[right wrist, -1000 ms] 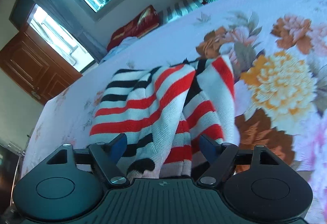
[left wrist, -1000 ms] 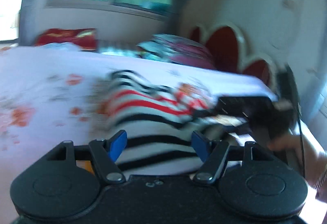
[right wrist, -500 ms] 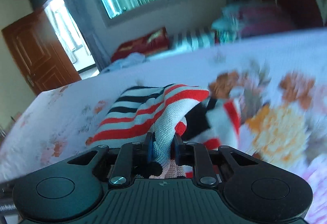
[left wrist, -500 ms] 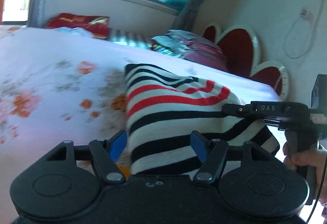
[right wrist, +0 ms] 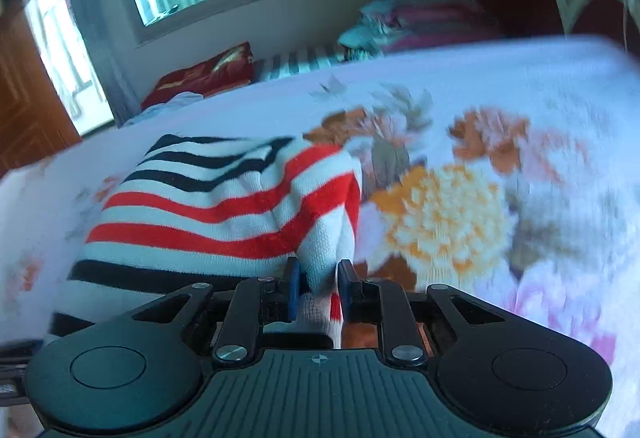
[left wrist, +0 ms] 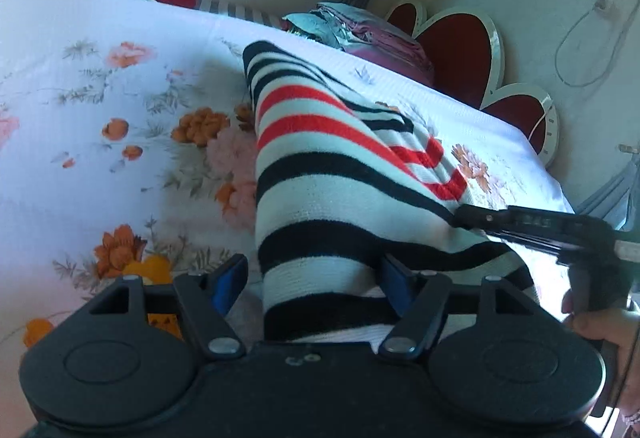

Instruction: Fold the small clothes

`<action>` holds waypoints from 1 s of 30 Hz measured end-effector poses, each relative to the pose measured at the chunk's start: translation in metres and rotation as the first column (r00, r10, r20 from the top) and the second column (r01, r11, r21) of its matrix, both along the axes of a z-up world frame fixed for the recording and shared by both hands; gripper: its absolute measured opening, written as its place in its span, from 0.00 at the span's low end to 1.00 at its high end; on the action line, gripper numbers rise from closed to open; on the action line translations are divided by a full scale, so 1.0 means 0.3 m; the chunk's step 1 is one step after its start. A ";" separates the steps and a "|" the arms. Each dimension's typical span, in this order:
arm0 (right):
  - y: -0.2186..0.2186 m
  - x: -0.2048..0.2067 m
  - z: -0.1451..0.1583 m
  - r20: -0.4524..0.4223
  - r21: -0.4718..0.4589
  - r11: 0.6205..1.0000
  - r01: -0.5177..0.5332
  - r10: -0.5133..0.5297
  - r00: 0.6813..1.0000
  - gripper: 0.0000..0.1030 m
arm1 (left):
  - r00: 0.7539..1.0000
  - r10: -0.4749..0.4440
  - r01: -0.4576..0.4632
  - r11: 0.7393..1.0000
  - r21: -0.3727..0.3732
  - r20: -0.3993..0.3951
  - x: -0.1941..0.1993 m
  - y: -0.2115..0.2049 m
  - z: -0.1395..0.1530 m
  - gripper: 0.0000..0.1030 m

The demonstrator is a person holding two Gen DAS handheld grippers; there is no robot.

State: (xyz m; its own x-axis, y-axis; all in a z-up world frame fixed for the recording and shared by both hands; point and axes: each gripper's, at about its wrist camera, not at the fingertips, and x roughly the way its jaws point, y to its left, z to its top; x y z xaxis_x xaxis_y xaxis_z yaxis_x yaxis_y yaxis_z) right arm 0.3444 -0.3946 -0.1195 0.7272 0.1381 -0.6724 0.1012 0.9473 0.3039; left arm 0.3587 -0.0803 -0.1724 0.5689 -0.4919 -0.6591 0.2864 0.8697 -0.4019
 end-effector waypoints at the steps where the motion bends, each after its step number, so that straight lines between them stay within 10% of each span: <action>1: -0.016 -0.014 0.010 -0.002 0.041 0.999 0.003 -0.003 1.000 0.19 | 1.000 -0.005 0.005 1.000 0.003 0.003 0.002 0.002 0.000 0.67; 5: -0.049 -0.103 0.076 -0.001 0.156 0.988 0.016 -0.016 1.000 0.20 | 0.999 -0.033 0.033 0.999 -0.002 -0.001 0.003 -0.007 -0.006 0.64; 9: -0.048 -0.186 0.079 -0.031 0.222 0.975 0.014 -0.008 0.999 0.46 | 0.998 -0.061 0.061 0.998 0.019 0.008 -0.005 -0.026 -0.008 0.64; 12: -0.013 -0.236 0.065 -0.043 0.178 0.984 0.007 0.001 0.999 0.41 | 0.998 -0.070 0.070 0.998 0.008 -0.005 0.002 -0.017 -0.011 0.65; 14: 0.003 -0.259 0.042 -0.060 0.119 0.993 0.011 -0.004 0.998 0.15 | 0.997 -0.078 0.079 0.997 0.011 -0.007 0.005 -0.013 -0.012 0.65; 24: -0.048 -0.270 -0.014 -0.120 0.174 0.984 0.039 -0.018 0.993 0.17 | 0.996 -0.085 0.085 0.996 0.012 -0.038 0.011 -0.005 0.040 0.63; 30: -0.084 -0.236 0.094 -0.025 0.167 0.984 0.061 -0.058 0.998 0.50 | 0.999 -0.039 0.038 0.999 -0.032 -0.010 0.044 0.040 0.121 0.64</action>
State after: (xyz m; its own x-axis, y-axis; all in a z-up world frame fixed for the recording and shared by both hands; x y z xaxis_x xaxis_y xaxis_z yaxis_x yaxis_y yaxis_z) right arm 0.2735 -0.4196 -0.0914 0.7238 0.2072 -0.6581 0.1635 0.8752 0.4553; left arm 0.3718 -0.0683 -0.1361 0.5423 -0.5339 -0.6487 0.3150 0.8450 -0.4321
